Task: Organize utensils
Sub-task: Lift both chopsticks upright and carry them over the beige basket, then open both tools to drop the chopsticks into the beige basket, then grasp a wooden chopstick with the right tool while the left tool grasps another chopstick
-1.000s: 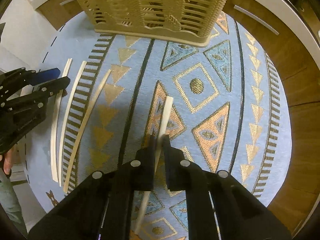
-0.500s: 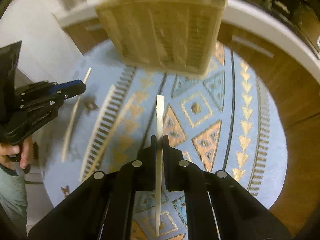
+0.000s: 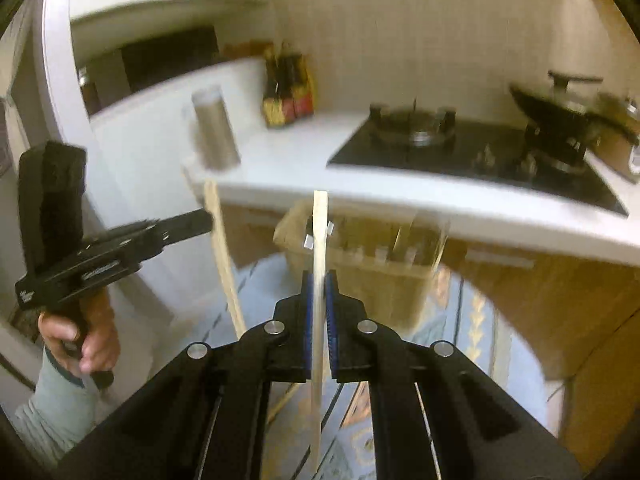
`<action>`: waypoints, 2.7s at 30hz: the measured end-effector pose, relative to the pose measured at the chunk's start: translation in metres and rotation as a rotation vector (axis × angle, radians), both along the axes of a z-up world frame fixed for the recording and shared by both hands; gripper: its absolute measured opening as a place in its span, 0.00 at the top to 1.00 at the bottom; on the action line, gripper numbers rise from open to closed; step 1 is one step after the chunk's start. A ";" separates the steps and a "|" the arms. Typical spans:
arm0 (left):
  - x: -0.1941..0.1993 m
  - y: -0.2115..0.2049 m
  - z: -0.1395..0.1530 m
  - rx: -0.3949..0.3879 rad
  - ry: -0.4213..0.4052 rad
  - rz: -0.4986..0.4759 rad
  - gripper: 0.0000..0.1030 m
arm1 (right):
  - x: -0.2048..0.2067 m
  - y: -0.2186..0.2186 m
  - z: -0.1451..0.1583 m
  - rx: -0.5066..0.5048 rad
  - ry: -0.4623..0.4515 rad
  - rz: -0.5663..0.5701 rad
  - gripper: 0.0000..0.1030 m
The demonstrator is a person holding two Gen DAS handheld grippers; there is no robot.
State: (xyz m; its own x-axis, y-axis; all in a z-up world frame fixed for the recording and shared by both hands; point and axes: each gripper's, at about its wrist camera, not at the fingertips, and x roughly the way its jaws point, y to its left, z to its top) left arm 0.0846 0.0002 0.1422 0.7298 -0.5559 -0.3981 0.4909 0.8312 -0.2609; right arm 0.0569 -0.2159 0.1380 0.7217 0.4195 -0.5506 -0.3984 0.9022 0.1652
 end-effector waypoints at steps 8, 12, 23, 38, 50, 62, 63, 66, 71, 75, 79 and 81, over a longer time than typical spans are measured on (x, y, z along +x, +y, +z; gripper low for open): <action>0.008 -0.016 0.064 -0.065 -0.202 0.044 0.98 | 0.017 -0.021 0.054 0.057 -0.297 -0.083 0.96; 0.021 -0.029 0.070 -0.067 -0.275 0.082 0.98 | 0.023 -0.023 0.058 0.025 -0.500 -0.138 0.96; 0.072 -0.056 0.025 -0.050 -0.279 0.107 0.98 | 0.070 -0.030 0.011 0.022 -0.539 -0.188 0.96; 0.075 -0.055 -0.015 -0.034 -0.199 0.059 0.68 | 0.062 -0.035 -0.036 0.019 -0.430 -0.190 0.83; 0.025 -0.022 -0.021 -0.044 -0.089 0.035 0.59 | 0.004 -0.044 -0.042 -0.021 -0.259 -0.147 0.47; -0.007 -0.014 -0.040 0.064 0.060 0.039 0.59 | -0.004 -0.035 -0.061 -0.007 0.112 -0.161 0.47; -0.007 -0.014 -0.044 0.072 0.080 0.040 0.59 | -0.003 -0.031 -0.067 -0.016 0.147 -0.161 0.47; -0.004 -0.010 -0.063 0.087 0.162 0.046 0.59 | -0.001 -0.024 -0.082 -0.026 0.229 -0.152 0.47; 0.013 0.000 -0.116 0.105 0.374 0.031 0.61 | 0.004 -0.006 -0.123 0.005 0.419 -0.118 0.51; 0.025 0.002 -0.156 0.074 0.499 0.013 0.66 | 0.003 0.005 -0.152 0.019 0.482 -0.137 0.61; 0.028 -0.008 -0.175 0.125 0.500 0.020 0.66 | -0.002 0.022 -0.175 0.054 0.534 -0.125 0.64; 0.029 -0.013 -0.181 0.140 0.499 0.022 0.68 | -0.007 0.034 -0.183 0.047 0.534 -0.118 0.64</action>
State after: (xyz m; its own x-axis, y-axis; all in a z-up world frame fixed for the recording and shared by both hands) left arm 0.1135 -0.0124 -0.0383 0.4428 -0.4591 -0.7701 0.3174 0.8836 -0.3443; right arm 0.0495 -0.1819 -0.0447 0.3901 0.3859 -0.8360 -0.1449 0.9224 0.3581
